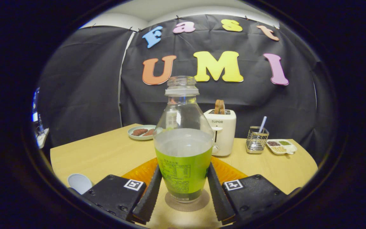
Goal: Take the bottle from table, then pour the juice into the cup, finally place the bottle on the coaster
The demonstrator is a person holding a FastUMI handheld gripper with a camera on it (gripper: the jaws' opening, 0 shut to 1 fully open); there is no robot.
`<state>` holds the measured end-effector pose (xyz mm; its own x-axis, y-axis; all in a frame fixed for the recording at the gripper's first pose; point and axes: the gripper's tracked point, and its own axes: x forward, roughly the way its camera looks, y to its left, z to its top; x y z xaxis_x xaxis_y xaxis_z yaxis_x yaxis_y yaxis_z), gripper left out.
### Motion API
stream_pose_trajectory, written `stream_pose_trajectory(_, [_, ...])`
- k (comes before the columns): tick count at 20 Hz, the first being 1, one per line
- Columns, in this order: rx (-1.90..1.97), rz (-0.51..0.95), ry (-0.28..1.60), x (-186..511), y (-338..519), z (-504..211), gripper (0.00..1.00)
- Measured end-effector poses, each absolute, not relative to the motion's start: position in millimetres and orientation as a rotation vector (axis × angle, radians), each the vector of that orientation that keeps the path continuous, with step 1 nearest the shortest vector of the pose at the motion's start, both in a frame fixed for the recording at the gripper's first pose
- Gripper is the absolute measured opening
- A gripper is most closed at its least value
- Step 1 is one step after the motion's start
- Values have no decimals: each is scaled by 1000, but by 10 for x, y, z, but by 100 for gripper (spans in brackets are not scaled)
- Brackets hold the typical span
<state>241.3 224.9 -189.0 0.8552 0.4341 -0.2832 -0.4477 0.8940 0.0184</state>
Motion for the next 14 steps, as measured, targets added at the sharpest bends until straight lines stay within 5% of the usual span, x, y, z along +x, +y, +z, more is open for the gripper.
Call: stream_pose_trajectory(14, [-46,439,319,2520,2230,-2120,83])
